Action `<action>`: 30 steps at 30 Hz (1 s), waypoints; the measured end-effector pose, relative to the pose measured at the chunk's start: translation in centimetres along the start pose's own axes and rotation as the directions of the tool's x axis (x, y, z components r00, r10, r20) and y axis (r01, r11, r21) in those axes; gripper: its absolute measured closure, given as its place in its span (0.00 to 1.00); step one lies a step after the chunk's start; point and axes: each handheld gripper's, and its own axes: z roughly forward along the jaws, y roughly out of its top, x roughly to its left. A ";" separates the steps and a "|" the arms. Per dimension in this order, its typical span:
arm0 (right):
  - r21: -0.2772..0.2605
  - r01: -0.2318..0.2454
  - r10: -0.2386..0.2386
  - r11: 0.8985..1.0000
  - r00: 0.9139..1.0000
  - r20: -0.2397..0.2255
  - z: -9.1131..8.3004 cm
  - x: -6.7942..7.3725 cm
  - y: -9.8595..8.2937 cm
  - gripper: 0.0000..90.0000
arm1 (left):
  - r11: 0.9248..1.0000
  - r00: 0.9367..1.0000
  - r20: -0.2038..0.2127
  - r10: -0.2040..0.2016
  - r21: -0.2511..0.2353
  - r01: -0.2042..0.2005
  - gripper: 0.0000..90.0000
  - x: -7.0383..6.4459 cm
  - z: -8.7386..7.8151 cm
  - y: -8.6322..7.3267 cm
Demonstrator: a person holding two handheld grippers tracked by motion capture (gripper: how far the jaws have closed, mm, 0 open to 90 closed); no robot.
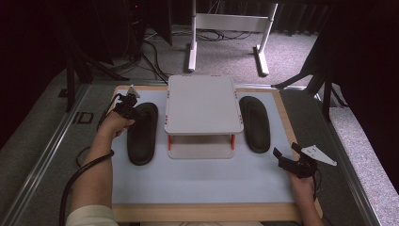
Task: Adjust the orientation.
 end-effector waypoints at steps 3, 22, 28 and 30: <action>-0.001 0.007 -0.007 1.000 1.000 -0.008 0.0 0.0 0.0 0.13 | 1.000 1.000 -0.005 0.007 -0.003 -0.007 0.79 -0.1 -0.7 0.0; 0.003 0.013 -0.013 1.000 1.000 0.008 0.1 0.1 -0.1 0.13 | 0.997 1.000 -0.013 -0.008 -0.077 0.007 0.80 -1.0 -7.9 0.2; 0.008 0.017 -0.017 1.000 1.000 0.010 0.2 0.1 -0.1 0.13 | 0.993 1.000 -0.023 -0.015 -0.119 0.012 0.80 -1.7 -11.0 0.4; 0.008 0.018 -0.018 1.000 1.000 0.010 0.2 0.1 -0.1 0.13 | 0.991 1.000 -0.028 -0.009 -0.131 0.006 0.80 -2.0 -12.1 0.6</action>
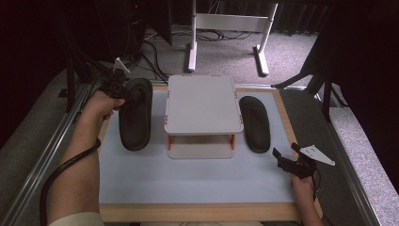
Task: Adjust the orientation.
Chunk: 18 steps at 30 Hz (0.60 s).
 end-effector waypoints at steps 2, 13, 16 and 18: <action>0.001 0.000 0.000 1.000 1.000 0.000 0.0 0.0 0.0 0.13 | 1.000 1.000 -0.003 0.003 -0.011 -0.003 0.80 -0.3 -0.8 0.2; 0.000 0.008 -0.008 1.000 1.000 0.007 0.1 0.0 0.0 0.13 | 0.998 0.999 0.003 0.036 -0.060 -0.036 0.80 -3.1 -4.4 2.0; 0.002 0.009 -0.009 1.000 1.000 0.007 0.1 0.0 0.0 0.14 | 0.997 0.999 0.005 0.044 -0.069 -0.043 0.80 -3.9 -4.9 2.4; 0.003 0.010 -0.010 1.000 1.000 0.007 0.1 0.0 0.0 0.14 | 0.996 0.999 0.003 0.047 -0.071 -0.047 0.80 -4.2 -5.1 2.6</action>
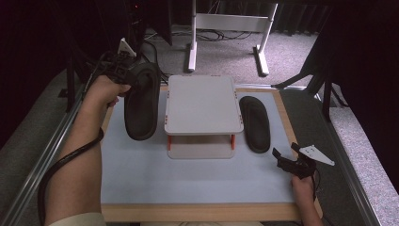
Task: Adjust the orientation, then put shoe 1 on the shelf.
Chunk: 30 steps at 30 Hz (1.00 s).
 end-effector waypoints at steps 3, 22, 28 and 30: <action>0.000 0.002 -0.002 1.000 1.000 0.000 0.0 0.0 0.0 0.13 | 1.000 1.000 0.011 0.013 -0.013 -0.013 0.80 -1.0 -0.3 0.5; 0.005 0.006 -0.006 1.000 1.000 -0.002 0.1 0.1 0.0 0.14 | 0.997 0.995 0.061 0.081 -0.017 -0.080 0.81 -7.0 0.9 3.3; 0.003 0.009 -0.009 1.000 1.000 -0.004 0.1 0.1 0.0 0.14 | 0.997 0.994 0.080 0.072 -0.027 -0.070 0.81 -8.2 1.4 3.8; 0.003 0.008 -0.008 1.000 1.000 -0.003 0.1 0.1 0.0 0.14 | 0.998 0.994 0.086 0.061 -0.029 -0.059 0.81 -8.5 1.6 3.9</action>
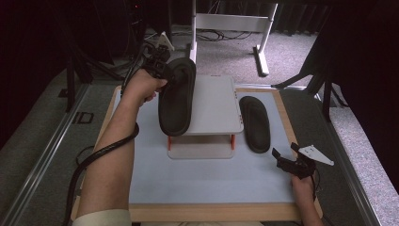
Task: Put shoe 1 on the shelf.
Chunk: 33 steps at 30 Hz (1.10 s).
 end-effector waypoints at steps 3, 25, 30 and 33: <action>0.002 0.001 -0.001 1.000 1.000 0.002 0.0 0.0 0.0 0.14 | 1.000 1.000 0.003 -0.016 -0.004 0.016 0.81 -0.4 0.4 0.3; 0.004 0.014 -0.014 1.000 1.000 0.001 0.1 0.1 0.0 0.14 | 0.991 0.993 -0.033 -0.114 0.059 0.116 0.80 -1.4 4.4 1.4; 0.005 0.015 -0.015 1.000 1.000 0.002 0.1 0.1 0.0 0.14 | 0.992 0.993 -0.043 -0.106 0.060 0.108 0.79 -1.7 4.7 1.6; 0.005 0.015 -0.015 1.000 1.000 0.002 0.1 0.1 0.0 0.14 | 0.994 0.996 -0.053 -0.078 0.071 0.081 0.76 -1.9 4.8 1.6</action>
